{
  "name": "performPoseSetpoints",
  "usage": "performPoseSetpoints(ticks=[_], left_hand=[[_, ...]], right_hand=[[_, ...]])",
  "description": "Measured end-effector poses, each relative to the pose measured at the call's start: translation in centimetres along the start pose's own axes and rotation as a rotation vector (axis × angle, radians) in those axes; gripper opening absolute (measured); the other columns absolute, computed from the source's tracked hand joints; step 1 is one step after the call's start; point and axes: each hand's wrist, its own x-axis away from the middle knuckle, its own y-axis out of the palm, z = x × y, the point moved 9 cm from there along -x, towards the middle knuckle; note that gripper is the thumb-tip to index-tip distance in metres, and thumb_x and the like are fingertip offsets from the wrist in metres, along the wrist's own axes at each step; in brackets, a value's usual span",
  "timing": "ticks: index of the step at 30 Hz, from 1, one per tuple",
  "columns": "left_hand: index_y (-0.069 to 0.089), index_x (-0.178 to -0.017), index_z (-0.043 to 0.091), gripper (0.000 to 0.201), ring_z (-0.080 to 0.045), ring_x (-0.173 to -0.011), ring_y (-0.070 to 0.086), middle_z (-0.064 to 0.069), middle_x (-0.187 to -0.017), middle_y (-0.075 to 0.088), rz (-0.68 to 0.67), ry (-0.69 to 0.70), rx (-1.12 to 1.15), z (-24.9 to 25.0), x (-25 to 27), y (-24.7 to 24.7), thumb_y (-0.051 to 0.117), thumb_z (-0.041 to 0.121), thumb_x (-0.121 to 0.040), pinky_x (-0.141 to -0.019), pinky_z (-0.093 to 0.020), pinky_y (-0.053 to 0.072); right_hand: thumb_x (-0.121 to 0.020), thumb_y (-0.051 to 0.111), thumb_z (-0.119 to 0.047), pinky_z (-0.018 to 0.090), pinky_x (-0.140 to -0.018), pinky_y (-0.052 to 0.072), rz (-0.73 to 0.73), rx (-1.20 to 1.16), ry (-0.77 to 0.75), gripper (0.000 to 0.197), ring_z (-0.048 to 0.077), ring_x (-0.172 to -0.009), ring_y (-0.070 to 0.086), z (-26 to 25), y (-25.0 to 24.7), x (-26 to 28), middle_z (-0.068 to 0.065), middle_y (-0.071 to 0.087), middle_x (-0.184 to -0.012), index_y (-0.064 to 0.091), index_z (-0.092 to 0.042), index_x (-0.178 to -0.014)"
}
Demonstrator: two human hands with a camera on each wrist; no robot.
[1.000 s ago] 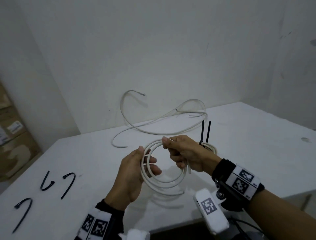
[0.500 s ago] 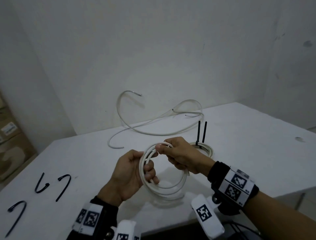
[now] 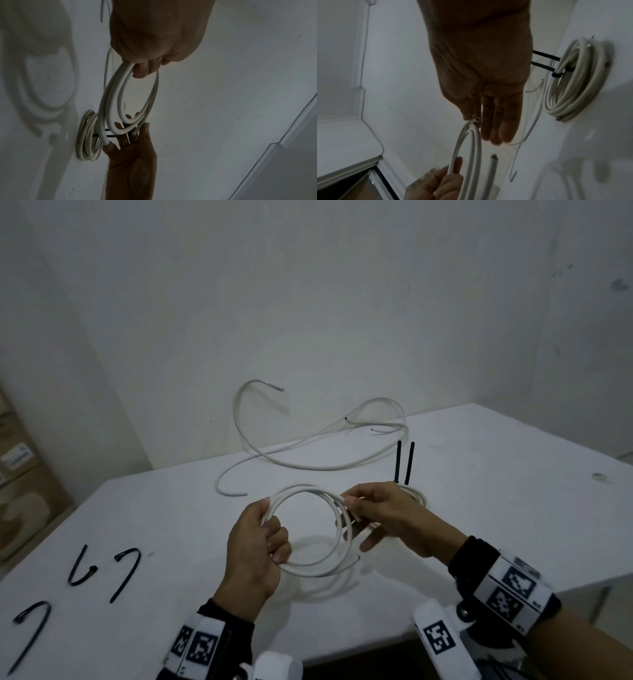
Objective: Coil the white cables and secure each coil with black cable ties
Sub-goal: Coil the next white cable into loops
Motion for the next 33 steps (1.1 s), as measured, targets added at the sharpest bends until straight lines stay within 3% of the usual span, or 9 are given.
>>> performPoseSetpoints(ticks=[5, 11, 15, 17, 20, 24, 26, 30, 33], left_hand=[[0.04, -0.073, 0.019, 0.022, -0.006, -0.03, 0.019, 0.007, -0.043, 0.024, 0.012, 0.021, -0.02, -0.1, 0.0, -0.1, 0.043, 0.016, -0.095, -0.031, -0.013, 0.014], [0.034, -0.069, 0.021, 0.029, -0.006, -0.031, 0.016, 0.007, -0.044, 0.02, 0.015, 0.066, -0.033, -0.6, 0.3, 0.1, 0.041, 0.014, -0.095, -0.032, -0.013, 0.015], [0.033, -0.067, 0.022, 0.029, -0.006, -0.031, 0.015, 0.008, -0.043, 0.018, 0.028, 0.077, 0.008, -0.9, 0.3, -0.1, 0.041, 0.015, -0.094, -0.03, -0.013, 0.016], [0.03, -0.066, 0.022, 0.029, -0.006, -0.03, 0.015, 0.007, -0.043, 0.018, 0.03, 0.063, 0.031, -0.9, 0.3, -0.2, 0.041, 0.016, -0.092, -0.031, -0.013, 0.015], [0.028, -0.065, 0.021, 0.03, -0.006, -0.03, 0.015, 0.007, -0.044, 0.019, 0.035, 0.062, 0.055, -0.9, 0.4, -0.1, 0.041, 0.016, -0.091, -0.031, -0.013, 0.014], [0.027, -0.064, 0.021, 0.032, -0.007, -0.03, 0.015, 0.006, -0.043, 0.018, 0.027, 0.061, 0.046, -1.0, 0.7, 0.3, 0.042, 0.017, -0.092, -0.031, -0.012, 0.015], [0.027, -0.063, 0.021, 0.032, -0.007, -0.03, 0.015, 0.006, -0.043, 0.019, 0.025, 0.061, 0.051, -0.9, 0.8, 0.4, 0.042, 0.016, -0.092, -0.031, -0.012, 0.016], [0.027, -0.063, 0.02, 0.033, -0.007, -0.03, 0.015, 0.007, -0.043, 0.019, 0.02, 0.038, 0.084, -0.9, 0.8, 0.5, 0.041, 0.016, -0.092, -0.031, -0.013, 0.015], [0.028, -0.065, 0.02, 0.03, -0.006, -0.029, 0.016, 0.007, -0.043, 0.02, 0.028, 0.021, 0.1, -1.1, 0.6, 0.3, 0.04, 0.016, -0.093, -0.03, -0.013, 0.015]], right_hand=[[-0.09, 0.061, -0.013, 0.024, -0.041, 0.045, 0.125, 0.237, -0.088, 0.013, 0.01, -0.057, 0.056, -1.2, -1.1, 0.6, 0.002, 0.06, -0.064, 0.07, -0.007, -0.082], [-0.085, 0.067, -0.014, 0.024, -0.047, 0.049, 0.34, 0.336, -0.157, 0.012, 0.003, -0.048, 0.053, -2.1, -1.7, 0.6, -0.003, 0.061, -0.057, 0.068, -0.008, -0.075], [-0.08, 0.072, -0.022, 0.017, -0.07, 0.044, 0.399, 0.457, -0.238, 0.011, 0.001, -0.077, 0.055, -2.1, -0.5, 1.1, -0.006, 0.059, -0.086, 0.066, -0.023, -0.07], [-0.079, 0.072, -0.021, 0.023, -0.077, 0.048, 0.393, 0.384, -0.229, 0.011, 0.006, -0.084, 0.059, -1.4, -0.1, 1.0, -0.002, 0.061, -0.094, 0.066, -0.02, -0.07], [-0.082, 0.068, -0.011, 0.045, -0.062, 0.057, 0.344, 0.183, -0.207, 0.016, 0.024, -0.061, 0.063, -0.5, 0.7, 0.6, 0.01, 0.069, -0.071, 0.062, -0.006, -0.068], [-0.083, 0.068, -0.012, 0.033, -0.044, 0.05, 0.397, 0.191, -0.243, 0.019, 0.021, -0.051, 0.058, -0.4, 0.9, 0.7, 0.012, 0.065, -0.064, 0.054, -0.009, -0.071], [-0.084, 0.067, -0.013, 0.028, -0.044, 0.045, 0.416, 0.213, -0.26, 0.023, 0.016, -0.049, 0.057, -0.4, 0.9, 0.7, 0.014, 0.063, -0.072, 0.046, -0.016, -0.073], [-0.083, 0.066, -0.011, 0.038, -0.057, 0.049, 0.413, 0.168, -0.261, 0.028, 0.031, -0.062, 0.056, -0.4, 0.7, 0.3, 0.008, 0.057, -0.074, 0.041, -0.024, -0.081], [-0.085, 0.066, -0.008, 0.024, -0.056, 0.047, 0.326, -0.037, -0.165, 0.024, 0.015, -0.061, 0.055, 0.4, 0.9, -0.1, 0.002, 0.058, -0.074, 0.049, -0.022, -0.096]])
